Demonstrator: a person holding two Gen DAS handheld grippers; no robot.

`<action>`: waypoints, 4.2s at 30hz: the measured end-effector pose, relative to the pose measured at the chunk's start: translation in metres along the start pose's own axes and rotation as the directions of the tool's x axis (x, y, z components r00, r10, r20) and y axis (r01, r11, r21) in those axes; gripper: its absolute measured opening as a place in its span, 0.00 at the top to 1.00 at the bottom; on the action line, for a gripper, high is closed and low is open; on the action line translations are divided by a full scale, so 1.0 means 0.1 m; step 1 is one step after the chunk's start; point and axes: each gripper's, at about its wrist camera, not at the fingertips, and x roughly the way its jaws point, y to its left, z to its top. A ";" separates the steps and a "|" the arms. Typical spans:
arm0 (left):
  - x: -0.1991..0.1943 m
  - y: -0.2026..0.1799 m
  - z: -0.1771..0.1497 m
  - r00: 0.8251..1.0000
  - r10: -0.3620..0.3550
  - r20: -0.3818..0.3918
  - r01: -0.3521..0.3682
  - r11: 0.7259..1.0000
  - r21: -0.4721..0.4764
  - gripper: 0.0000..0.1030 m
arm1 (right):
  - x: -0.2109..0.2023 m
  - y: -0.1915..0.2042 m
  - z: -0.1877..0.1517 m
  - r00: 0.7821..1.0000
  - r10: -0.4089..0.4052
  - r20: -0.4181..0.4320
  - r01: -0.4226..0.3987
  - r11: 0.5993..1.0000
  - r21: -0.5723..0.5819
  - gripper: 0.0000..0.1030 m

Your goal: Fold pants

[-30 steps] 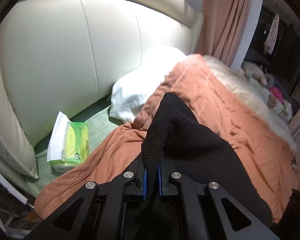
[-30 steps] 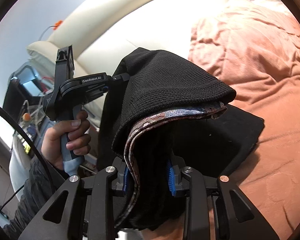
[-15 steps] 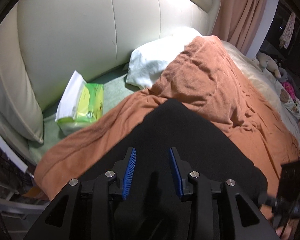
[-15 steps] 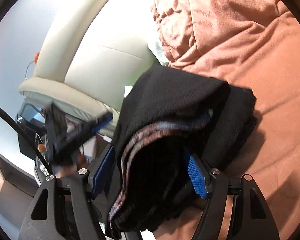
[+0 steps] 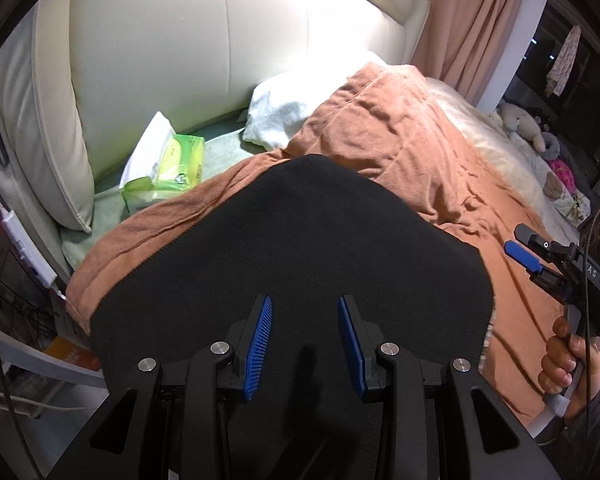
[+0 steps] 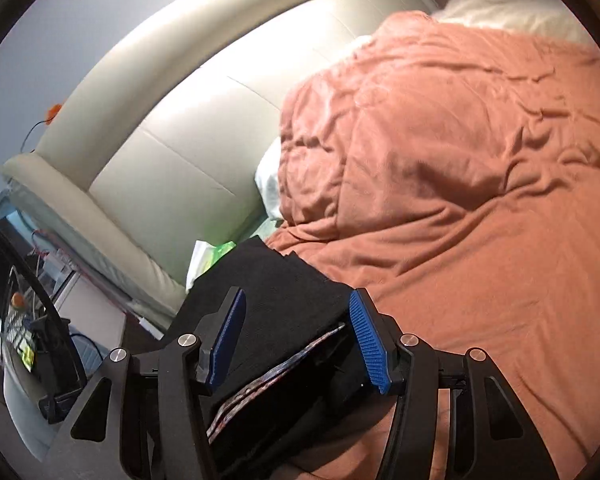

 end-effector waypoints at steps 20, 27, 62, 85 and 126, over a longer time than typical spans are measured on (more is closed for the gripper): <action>0.05 -0.40 -0.30 0.995 -0.097 -0.037 0.097 0.995 -0.005 0.76 | 0.51 -0.36 -0.33 0.913 0.349 -0.213 -0.285 0.916 0.281 0.25; -0.02 -0.32 -0.39 0.994 -0.099 -0.041 0.098 0.995 -0.029 0.77 | 0.99 -0.46 -0.35 0.890 0.403 -0.215 -0.311 0.879 0.360 0.24; 0.24 -0.51 -0.57 0.983 -0.158 -0.097 0.155 0.987 -0.041 0.95 | 0.68 0.06 -0.37 0.961 0.114 -0.253 -0.157 0.975 -0.157 0.85; -0.42 -0.96 -0.89 0.996 -0.059 -0.063 0.061 0.997 0.037 0.74 | -0.63 0.42 -0.45 0.974 -0.115 -0.197 0.051 0.951 -0.304 0.68; -2.43 -2.61 -2.10 0.956 -0.158 0.248 0.096 0.965 0.242 0.01 | -4.46 1.06 -1.73 0.941 -0.279 0.193 0.334 0.862 -0.381 0.00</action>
